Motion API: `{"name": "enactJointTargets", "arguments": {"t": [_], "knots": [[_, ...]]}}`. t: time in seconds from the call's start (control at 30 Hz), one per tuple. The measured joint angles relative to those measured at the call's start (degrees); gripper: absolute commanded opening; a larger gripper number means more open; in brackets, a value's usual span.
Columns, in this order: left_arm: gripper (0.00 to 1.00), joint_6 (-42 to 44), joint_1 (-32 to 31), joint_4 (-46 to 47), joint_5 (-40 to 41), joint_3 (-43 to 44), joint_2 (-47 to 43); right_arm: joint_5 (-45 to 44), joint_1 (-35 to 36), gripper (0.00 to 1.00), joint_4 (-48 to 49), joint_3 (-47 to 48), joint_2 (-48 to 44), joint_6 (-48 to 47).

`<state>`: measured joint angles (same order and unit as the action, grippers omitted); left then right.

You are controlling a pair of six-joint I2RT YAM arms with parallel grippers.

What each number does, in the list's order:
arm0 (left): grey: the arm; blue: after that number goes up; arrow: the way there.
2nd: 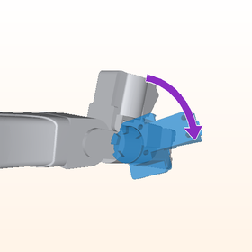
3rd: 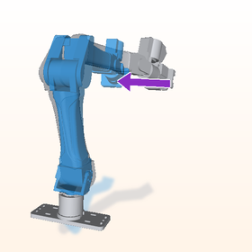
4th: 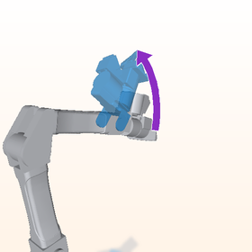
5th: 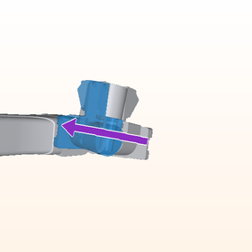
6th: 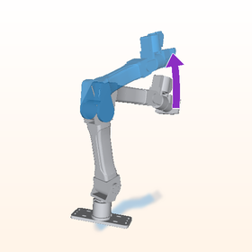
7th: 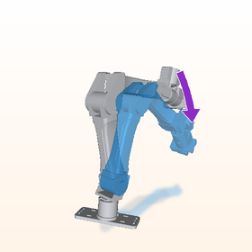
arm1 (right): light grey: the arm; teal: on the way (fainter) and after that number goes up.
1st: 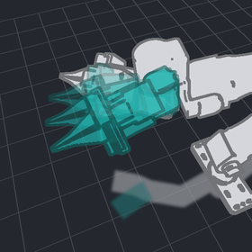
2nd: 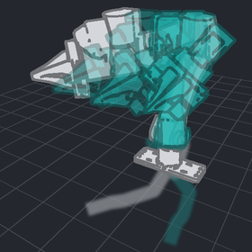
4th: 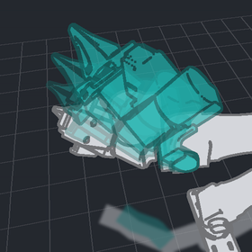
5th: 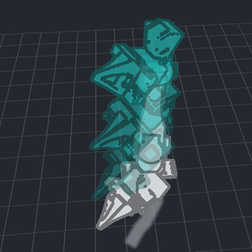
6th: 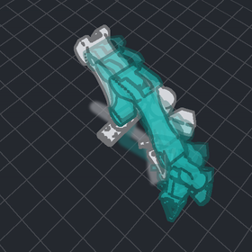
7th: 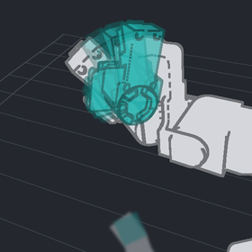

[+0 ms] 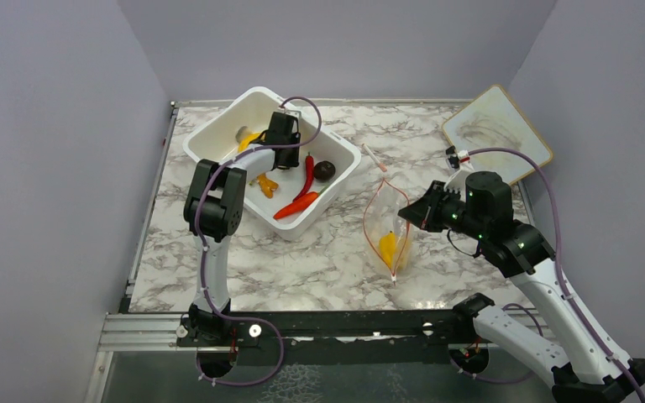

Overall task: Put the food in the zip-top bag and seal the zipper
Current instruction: Pick up the fake fruit from the bin.

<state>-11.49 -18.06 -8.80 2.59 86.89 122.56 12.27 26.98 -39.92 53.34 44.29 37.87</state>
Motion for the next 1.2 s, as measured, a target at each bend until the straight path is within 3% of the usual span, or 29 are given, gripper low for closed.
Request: {"name": "enactJointTargets", "arguments": {"t": [0.13, 0.67, 0.9, 1.2], "knots": [[0.00, -0.33, 0.00, -1.22, -1.14, 0.00, -0.81, 0.00, 0.00, 0.01, 0.00, 0.00, -0.17, 0.00], [0.00, -4.07, -0.02, -3.28, -5.38, -3.85, -14.08, 0.04, 0.00, 0.01, 0.07, -0.57, -1.36, 0.87], [0.00, -8.44, 0.00, -3.82, -8.37, -9.40, -20.17, 0.35, 0.00, 0.01, 0.66, -2.32, -1.16, 1.92], [0.00, -12.31, 0.00, -4.00, -16.57, -16.22, -34.53, 0.83, 0.00, 0.01, 1.25, -2.80, -0.37, 2.71]]}}
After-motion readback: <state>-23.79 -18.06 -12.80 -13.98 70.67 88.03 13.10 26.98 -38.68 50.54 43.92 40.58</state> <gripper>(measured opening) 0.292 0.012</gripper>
